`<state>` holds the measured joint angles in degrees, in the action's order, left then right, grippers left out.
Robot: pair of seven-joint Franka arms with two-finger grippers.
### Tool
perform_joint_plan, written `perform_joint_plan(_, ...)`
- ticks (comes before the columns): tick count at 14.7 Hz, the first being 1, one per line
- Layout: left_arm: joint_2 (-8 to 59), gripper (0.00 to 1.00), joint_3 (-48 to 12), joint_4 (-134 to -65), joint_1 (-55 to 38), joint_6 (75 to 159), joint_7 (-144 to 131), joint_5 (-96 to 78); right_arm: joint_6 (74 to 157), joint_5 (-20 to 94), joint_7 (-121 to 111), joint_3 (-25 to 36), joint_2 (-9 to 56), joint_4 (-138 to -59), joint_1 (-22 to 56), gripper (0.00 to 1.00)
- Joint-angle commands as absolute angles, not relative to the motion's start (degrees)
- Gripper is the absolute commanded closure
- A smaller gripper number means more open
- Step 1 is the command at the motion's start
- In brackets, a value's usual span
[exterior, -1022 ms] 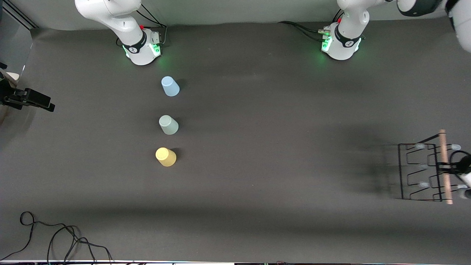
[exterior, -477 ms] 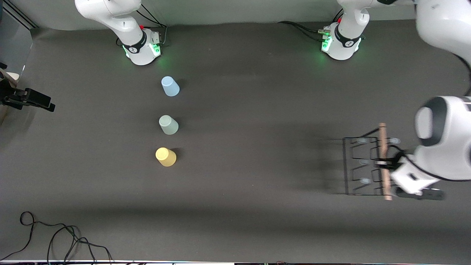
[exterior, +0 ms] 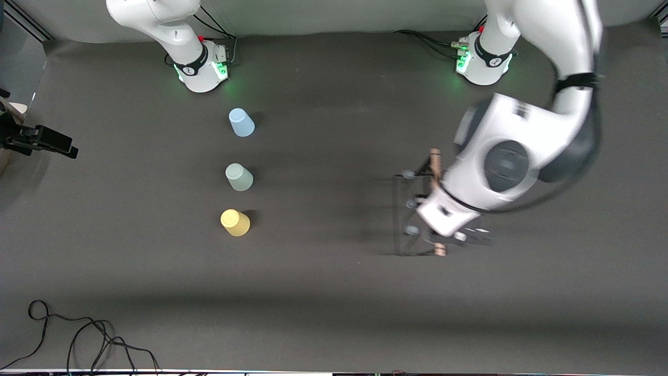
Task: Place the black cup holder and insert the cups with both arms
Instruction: 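Carry the rack with the left gripper and set it beside the cups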
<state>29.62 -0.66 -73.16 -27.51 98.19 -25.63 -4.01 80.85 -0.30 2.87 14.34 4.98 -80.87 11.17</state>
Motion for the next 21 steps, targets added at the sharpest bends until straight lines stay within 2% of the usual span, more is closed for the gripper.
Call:
perform_joint_plan(1, 29.8, 1.00, 0.7, -75.0, -33.2, 101.3, -33.3, -4.8, 80.0, -0.2, 3.4, 14.3, 5.5, -79.6, 11.2, 0.00)
perform_joint_plan(9, 34.8, 1.00, 0.7, -75.2, -39.8, 106.0, -41.7, -3.8, 79.9, -0.2, 2.7, 14.4, 5.5, -79.6, 11.2, 0.00)
perform_joint_plan(15, 36.5, 1.00, 0.7, -76.1, -41.6, 110.9, -43.5, -3.0, 79.8, -0.2, 2.5, 14.5, 5.5, -79.7, 11.0, 0.00)
perform_joint_plan(21, 36.5, 1.00, 0.7, -76.0, -42.5, 111.4, -43.6, -3.0, 79.8, -0.3, 2.4, 14.4, 6.1, -79.6, 11.2, 0.00)
